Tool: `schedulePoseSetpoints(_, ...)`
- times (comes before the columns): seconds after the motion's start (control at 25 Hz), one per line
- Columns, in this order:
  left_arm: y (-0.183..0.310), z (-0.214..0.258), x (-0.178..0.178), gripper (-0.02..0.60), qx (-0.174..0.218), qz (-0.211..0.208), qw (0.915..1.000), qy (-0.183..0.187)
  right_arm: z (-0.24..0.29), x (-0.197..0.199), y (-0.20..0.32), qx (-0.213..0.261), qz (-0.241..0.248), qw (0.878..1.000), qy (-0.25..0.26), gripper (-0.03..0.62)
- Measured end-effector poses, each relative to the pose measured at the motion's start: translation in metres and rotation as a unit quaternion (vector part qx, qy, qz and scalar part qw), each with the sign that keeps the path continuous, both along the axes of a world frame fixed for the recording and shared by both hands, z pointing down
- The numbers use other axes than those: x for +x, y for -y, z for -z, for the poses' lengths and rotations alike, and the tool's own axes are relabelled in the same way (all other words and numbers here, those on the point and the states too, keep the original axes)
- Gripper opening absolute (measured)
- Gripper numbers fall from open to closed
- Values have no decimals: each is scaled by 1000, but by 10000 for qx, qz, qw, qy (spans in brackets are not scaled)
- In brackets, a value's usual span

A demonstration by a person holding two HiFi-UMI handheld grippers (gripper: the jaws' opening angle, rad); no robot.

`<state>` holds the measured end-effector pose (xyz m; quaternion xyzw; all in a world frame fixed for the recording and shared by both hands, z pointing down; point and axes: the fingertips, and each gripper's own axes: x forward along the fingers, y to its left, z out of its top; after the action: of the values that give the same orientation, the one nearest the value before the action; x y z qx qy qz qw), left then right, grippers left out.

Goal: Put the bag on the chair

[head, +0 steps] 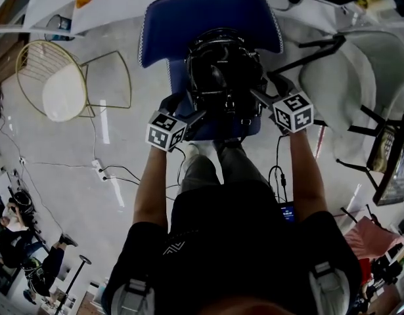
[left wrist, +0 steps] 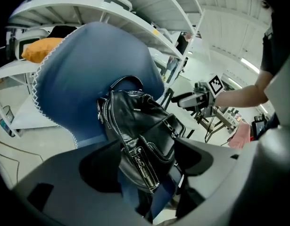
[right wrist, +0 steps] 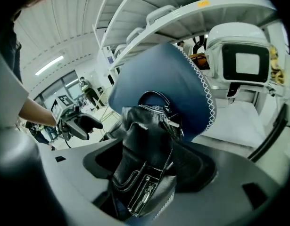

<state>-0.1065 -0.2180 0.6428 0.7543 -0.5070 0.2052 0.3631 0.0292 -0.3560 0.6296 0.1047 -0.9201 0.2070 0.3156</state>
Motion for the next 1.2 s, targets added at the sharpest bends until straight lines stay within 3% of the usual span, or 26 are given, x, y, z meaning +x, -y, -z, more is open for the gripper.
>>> schedulePoseSetpoints(0.16, 0, 22, 6, 157, 375, 389, 9982, -269, 4, 6, -23, -141, -85, 9998, 65, 301)
schedulePoseSetpoints(0.24, 0, 32, 14, 126, 516, 395, 9969, -432, 10, 8, -30, -111, -229, 9996, 133, 277)
schedulePoseSetpoints(0.36, -4, 45, 23, 107, 665, 334, 9957, -554, 25, 10, -36, 89, -525, 9982, 264, 122)
schedulePoseSetpoints(0.48, -11, 58, 27, 33, 815, 325, 9949, -491, 39, 10, -44, 173, -756, 9964, 334, 77)
schedulePoseSetpoints(0.76, -50, 76, 36, 12, 568, 56, 9980, -265, 72, 9, -87, 344, -1008, 9936, 372, 61)
schedulePoseSetpoints(0.88, -67, 89, 38, 11, 638, -48, 9977, -241, 83, 9, -109, 407, -1015, 9932, 402, 60)
schedulePoseSetpoints(1.2, -106, 114, 35, 11, 753, 224, 9963, -351, 114, 8, -152, 641, -1297, 9882, 498, 58)
